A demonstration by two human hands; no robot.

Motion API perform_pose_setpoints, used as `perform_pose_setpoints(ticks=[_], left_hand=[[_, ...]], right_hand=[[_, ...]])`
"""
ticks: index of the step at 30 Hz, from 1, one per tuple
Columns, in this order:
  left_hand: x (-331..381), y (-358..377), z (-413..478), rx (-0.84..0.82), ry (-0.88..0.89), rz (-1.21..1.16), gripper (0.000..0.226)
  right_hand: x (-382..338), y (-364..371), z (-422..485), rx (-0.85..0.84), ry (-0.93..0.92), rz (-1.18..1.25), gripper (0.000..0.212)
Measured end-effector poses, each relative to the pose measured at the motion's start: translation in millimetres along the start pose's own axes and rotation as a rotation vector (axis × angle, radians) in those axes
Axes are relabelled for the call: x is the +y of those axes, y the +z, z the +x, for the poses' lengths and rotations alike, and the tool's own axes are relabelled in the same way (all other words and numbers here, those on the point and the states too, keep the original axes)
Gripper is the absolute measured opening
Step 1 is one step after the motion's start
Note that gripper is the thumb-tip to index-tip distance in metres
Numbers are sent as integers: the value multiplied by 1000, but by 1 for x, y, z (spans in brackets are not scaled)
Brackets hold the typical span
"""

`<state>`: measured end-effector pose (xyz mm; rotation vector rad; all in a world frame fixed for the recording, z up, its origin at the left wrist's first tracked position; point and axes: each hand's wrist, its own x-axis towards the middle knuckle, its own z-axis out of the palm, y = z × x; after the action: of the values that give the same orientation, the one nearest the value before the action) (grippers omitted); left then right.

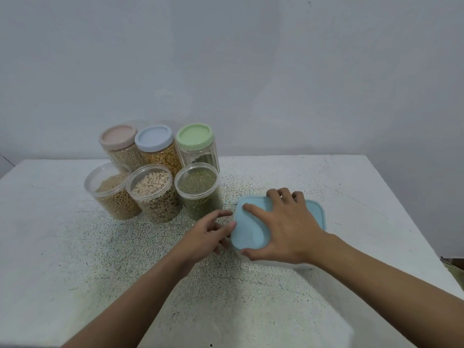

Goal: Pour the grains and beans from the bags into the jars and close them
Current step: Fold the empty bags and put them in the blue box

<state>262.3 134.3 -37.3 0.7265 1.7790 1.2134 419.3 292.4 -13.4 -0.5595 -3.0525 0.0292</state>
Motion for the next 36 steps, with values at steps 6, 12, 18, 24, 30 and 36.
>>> perform_pose_setpoints(ticks=[6,12,18,24,30,36], left_hand=[[4,13,11,34,-66,83,23],[-1,6,10,8,-97,14,20],[-10,-2,1,28,-92,19,19],[-20,-21,-7,-3,-154,-201,25],[-27,-32,-7,-47,-176,-283,26],[-28,-28,-4,9,-190,-231,23]], right_hand=[[5,18,-10,-44,40,51,101],[3,17,-8,-49,-9,43,100],[17,6,3,-282,-87,189,117],[15,10,10,-271,-108,307,117],[5,4,22,-267,-138,227,122],[2,-17,28,-211,-177,148,111]])
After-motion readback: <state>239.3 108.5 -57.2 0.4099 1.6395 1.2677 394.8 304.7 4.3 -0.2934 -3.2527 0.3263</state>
